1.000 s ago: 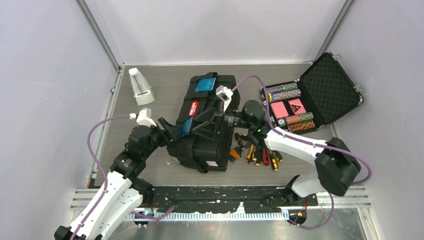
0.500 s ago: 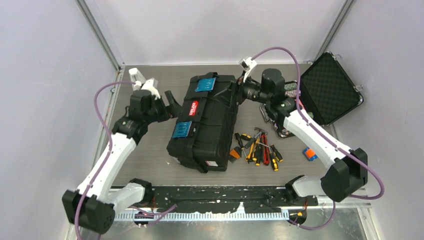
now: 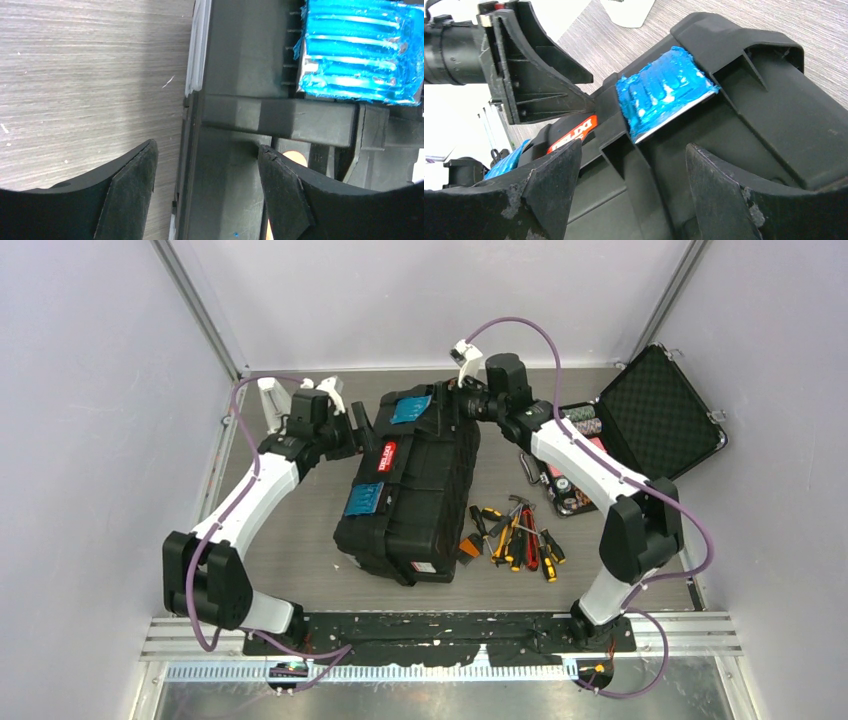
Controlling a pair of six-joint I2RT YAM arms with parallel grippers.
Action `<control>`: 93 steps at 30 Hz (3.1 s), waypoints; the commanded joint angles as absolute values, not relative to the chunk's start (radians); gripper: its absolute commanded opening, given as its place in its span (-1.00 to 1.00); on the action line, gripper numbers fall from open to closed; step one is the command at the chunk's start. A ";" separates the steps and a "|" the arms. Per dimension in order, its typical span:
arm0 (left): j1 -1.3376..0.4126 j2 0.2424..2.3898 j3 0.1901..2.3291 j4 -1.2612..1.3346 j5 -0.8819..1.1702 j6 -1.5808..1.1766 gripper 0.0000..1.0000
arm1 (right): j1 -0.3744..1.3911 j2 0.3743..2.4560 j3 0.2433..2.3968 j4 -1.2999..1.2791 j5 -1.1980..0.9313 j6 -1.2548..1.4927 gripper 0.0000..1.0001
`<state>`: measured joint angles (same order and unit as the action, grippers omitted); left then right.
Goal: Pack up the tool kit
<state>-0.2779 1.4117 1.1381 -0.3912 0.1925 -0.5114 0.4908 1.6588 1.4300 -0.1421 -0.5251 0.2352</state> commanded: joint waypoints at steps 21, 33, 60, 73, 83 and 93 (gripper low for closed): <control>-0.285 1.509 1.021 -0.272 0.292 -0.547 -0.03 | 0.445 1.814 1.184 0.741 -0.822 0.523 0.53; -0.290 1.473 1.016 -0.276 0.285 -0.554 0.00 | 0.421 1.861 1.162 0.873 -0.838 0.594 0.50; -0.262 0.824 0.757 -0.404 0.317 -0.692 0.99 | 0.574 1.273 1.150 -0.265 -0.260 0.215 0.45; -0.262 0.807 0.709 -0.334 0.400 -0.782 0.99 | 0.674 1.402 1.145 -0.301 -0.138 0.211 0.37; -0.266 0.803 0.703 -0.294 0.482 -0.826 0.99 | 0.734 1.459 1.205 -0.310 -0.127 0.199 0.36; -0.288 0.779 0.722 -0.276 0.510 -0.855 0.90 | 0.766 1.500 1.285 -0.324 -0.117 0.196 0.37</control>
